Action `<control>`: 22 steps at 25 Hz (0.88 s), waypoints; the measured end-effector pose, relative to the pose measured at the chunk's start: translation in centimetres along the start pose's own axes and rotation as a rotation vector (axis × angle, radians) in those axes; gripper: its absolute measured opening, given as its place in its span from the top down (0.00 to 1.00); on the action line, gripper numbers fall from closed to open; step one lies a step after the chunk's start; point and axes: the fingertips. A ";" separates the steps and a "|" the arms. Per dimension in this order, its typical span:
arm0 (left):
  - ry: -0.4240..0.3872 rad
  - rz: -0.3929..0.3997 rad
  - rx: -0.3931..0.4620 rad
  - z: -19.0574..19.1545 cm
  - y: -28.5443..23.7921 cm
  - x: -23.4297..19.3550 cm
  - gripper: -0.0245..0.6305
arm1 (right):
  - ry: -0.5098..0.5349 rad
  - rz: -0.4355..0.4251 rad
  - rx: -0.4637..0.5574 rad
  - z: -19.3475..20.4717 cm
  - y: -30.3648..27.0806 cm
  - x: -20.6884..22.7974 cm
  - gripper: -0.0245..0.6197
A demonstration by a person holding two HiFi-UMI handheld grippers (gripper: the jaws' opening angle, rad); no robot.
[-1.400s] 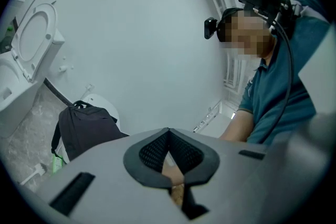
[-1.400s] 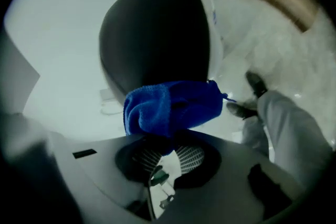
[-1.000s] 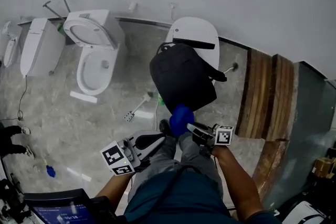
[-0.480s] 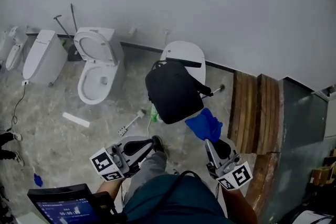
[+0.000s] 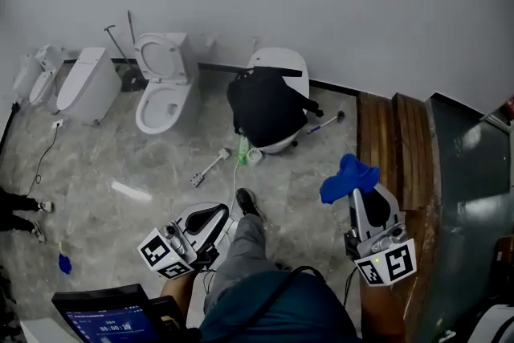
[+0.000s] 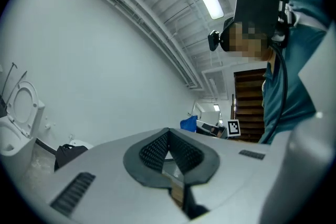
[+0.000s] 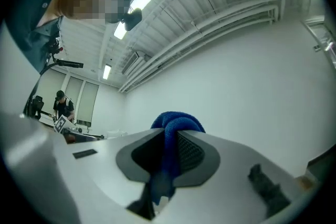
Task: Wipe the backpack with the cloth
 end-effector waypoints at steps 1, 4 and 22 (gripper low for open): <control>-0.012 0.003 0.005 -0.3 0.6 1.9 0.96 | -0.007 0.004 0.003 -0.4 1.8 -0.7 0.88; -0.054 0.012 0.001 -1.8 2.4 7.1 0.96 | -0.049 0.001 -0.014 -1.3 6.4 -3.0 0.88; -0.132 0.017 -0.043 -3.4 14.5 18.1 0.96 | -0.156 -0.063 -0.081 -0.2 17.4 -18.2 0.89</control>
Point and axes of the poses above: the fingertips, and each gripper's own axes: y backward along the fingers, x to its right, z out of its underside, and after that the axes turned 2 degrees about -y, right-handed
